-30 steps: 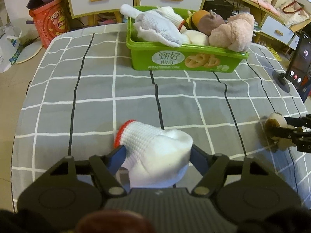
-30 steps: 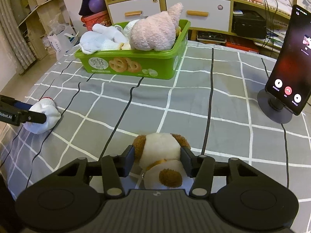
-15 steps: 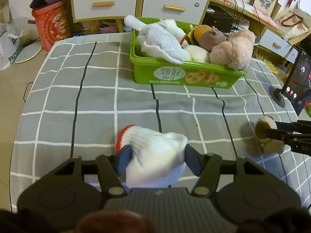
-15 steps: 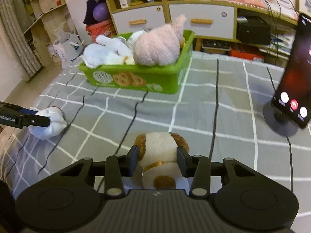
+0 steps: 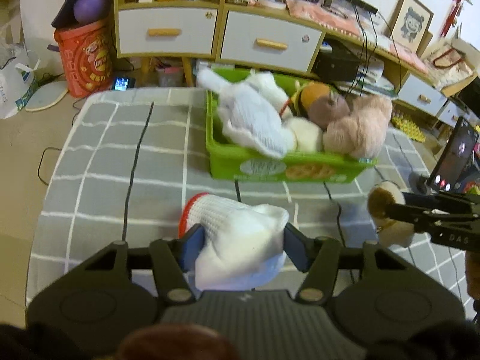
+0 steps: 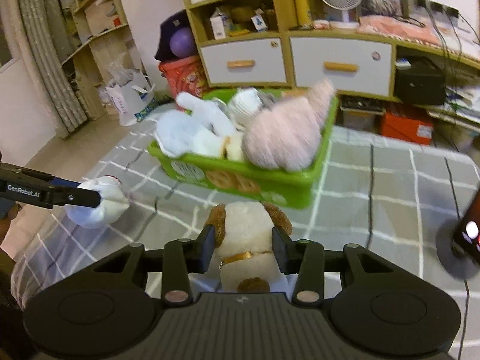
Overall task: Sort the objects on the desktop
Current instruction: 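Carry both plushes over the green bin and lower them in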
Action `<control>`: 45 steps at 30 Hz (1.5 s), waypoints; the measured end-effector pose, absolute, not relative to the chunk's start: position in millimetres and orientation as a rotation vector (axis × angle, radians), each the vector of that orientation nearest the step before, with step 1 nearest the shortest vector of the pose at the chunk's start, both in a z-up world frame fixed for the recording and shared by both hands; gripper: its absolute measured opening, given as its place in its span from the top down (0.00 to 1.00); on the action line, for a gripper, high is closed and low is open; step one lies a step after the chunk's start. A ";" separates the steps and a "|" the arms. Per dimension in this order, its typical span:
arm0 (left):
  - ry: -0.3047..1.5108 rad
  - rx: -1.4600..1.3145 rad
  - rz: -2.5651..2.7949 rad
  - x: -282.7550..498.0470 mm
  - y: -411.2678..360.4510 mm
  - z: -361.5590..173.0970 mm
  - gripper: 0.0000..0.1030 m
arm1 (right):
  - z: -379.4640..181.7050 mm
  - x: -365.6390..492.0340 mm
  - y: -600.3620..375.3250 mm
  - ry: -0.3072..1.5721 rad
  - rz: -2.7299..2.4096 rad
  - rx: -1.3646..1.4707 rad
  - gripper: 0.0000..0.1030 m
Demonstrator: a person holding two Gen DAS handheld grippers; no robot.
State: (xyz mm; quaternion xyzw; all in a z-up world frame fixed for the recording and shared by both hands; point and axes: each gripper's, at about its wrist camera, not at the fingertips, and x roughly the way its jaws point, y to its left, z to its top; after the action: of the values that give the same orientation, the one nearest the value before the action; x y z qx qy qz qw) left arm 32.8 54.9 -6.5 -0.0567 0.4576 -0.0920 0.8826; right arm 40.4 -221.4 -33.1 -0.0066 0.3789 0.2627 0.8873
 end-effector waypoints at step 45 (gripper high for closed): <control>0.758 -0.165 -0.258 169.6 10.3 11.9 0.45 | -45.3 130.5 -140.9 0.604 0.533 -0.075 0.59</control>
State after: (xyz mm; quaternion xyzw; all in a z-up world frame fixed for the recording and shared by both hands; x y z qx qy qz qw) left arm 169.6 10.3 11.9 -0.0801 0.3684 -0.1254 0.9177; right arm 130.5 -140.9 -45.3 -0.0363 0.2940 0.2594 0.9192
